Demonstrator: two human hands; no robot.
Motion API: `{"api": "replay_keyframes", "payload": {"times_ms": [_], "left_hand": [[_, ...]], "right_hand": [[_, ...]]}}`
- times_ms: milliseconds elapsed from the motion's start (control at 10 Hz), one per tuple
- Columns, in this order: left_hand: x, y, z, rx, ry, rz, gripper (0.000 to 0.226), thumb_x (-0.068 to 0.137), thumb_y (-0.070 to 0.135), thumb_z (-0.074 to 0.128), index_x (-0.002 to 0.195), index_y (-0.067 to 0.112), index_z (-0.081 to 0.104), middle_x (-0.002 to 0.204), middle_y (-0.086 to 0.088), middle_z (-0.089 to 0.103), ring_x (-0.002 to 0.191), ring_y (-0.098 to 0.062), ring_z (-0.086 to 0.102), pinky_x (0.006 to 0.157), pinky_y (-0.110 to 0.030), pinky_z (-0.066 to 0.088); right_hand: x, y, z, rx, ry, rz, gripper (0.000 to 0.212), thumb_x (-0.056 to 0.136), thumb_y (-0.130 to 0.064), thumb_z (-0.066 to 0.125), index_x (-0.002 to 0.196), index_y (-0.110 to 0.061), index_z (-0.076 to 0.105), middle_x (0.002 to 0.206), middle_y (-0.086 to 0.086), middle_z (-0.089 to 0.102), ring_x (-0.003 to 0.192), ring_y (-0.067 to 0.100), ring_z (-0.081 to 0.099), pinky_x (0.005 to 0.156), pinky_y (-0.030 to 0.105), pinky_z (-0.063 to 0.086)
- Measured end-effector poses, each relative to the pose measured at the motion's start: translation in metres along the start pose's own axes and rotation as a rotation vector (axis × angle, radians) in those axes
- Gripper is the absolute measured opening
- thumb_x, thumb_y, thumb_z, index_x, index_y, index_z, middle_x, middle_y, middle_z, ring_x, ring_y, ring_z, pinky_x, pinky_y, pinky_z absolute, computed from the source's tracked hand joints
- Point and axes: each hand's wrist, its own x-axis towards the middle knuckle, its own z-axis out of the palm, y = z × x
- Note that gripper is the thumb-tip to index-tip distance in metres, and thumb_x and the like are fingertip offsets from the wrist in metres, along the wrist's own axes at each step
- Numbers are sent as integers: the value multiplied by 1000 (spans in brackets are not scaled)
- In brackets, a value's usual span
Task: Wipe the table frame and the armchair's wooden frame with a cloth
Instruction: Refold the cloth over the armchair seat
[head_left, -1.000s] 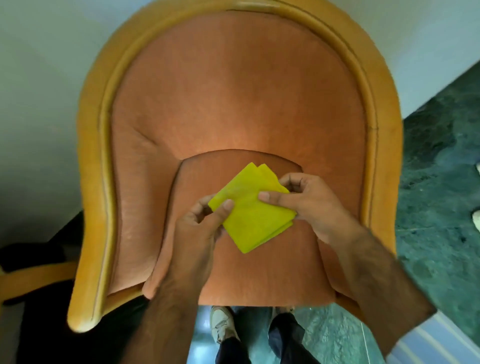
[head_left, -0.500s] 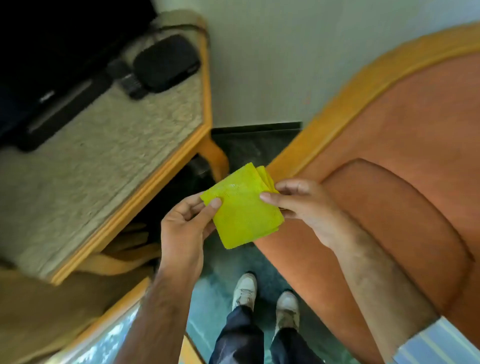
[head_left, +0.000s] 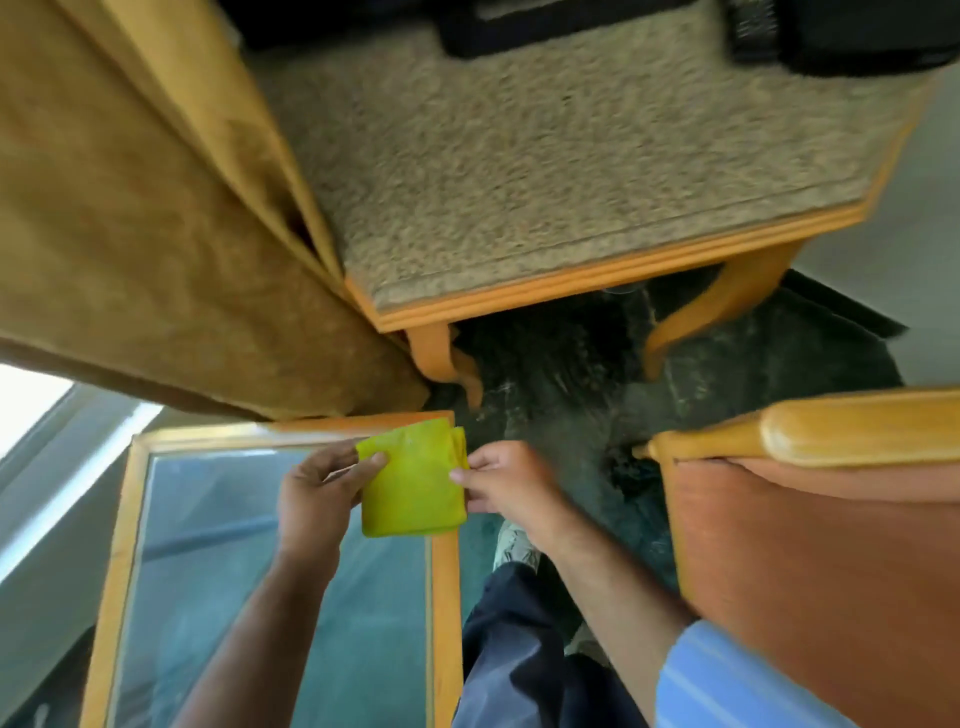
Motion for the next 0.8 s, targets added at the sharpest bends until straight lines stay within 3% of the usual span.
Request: {"api": "replay_keyframes", "payload": {"times_ms": [100, 200, 300, 400, 500, 600, 700, 800], "left_hand": [[37, -50, -25, 140, 149, -81, 24, 79, 15, 88, 101, 14, 80, 88, -7, 78, 80, -22, 70, 75, -25, 57], [57, -72, -30, 310, 194, -82, 27, 76, 24, 90, 102, 21, 81, 79, 5, 74, 71, -12, 70, 61, -14, 52], [89, -98, -28, 453, 182, -77, 29, 75, 29, 90, 103, 22, 82, 77, 3, 71, 83, -22, 74, 71, -25, 46], [109, -110, -21, 514, 166, -58, 29, 76, 29, 89, 102, 21, 83, 80, -1, 73, 90, -25, 75, 74, -25, 44], [128, -126, -12, 645, 164, -43, 27, 78, 29, 87, 102, 18, 81, 97, -10, 80, 101, -30, 74, 81, -30, 48], [132, -132, -10, 724, 162, -35, 21, 81, 28, 84, 97, 15, 77, 99, -13, 78, 102, -36, 72, 80, -34, 49], [123, -127, -7, 897, 135, 127, 43, 90, 30, 75, 126, 8, 66, 128, -19, 67, 121, -41, 62, 100, -46, 50], [108, -125, -5, 1045, 178, 298, 63, 100, 38, 62, 150, 3, 46, 155, -21, 49, 146, -40, 43, 122, -50, 33]], "right_hand": [[40, 37, 48, -77, 32, 120, 24, 91, -3, 78, 74, -11, 62, 77, 11, 67, 76, 26, 70, 87, 48, 65], [59, 53, 64, -98, 76, 159, 28, 90, -5, 79, 72, -17, 62, 70, 7, 66, 68, 22, 70, 79, 41, 66], [86, 70, 77, -127, 137, 190, 30, 91, -5, 79, 69, -17, 61, 70, 8, 67, 68, 25, 71, 83, 43, 66], [99, 76, 83, -151, 171, 207, 30, 91, -6, 79, 68, -16, 61, 71, 11, 69, 66, 26, 73, 85, 46, 66], [118, 82, 86, -308, 229, 192, 35, 90, -15, 80, 62, -18, 60, 72, 14, 73, 79, 33, 81, 84, 47, 67], [127, 80, 90, -475, 208, 176, 30, 91, -25, 80, 68, -15, 65, 82, 12, 79, 87, 33, 81, 85, 45, 66], [130, 72, 96, -958, 227, 81, 40, 90, -43, 78, 110, -10, 70, 117, 13, 76, 112, 34, 72, 88, 40, 59], [120, 68, 94, -1199, 358, -146, 60, 89, -51, 75, 129, -11, 55, 135, 14, 66, 130, 33, 59, 101, 43, 51]]}}
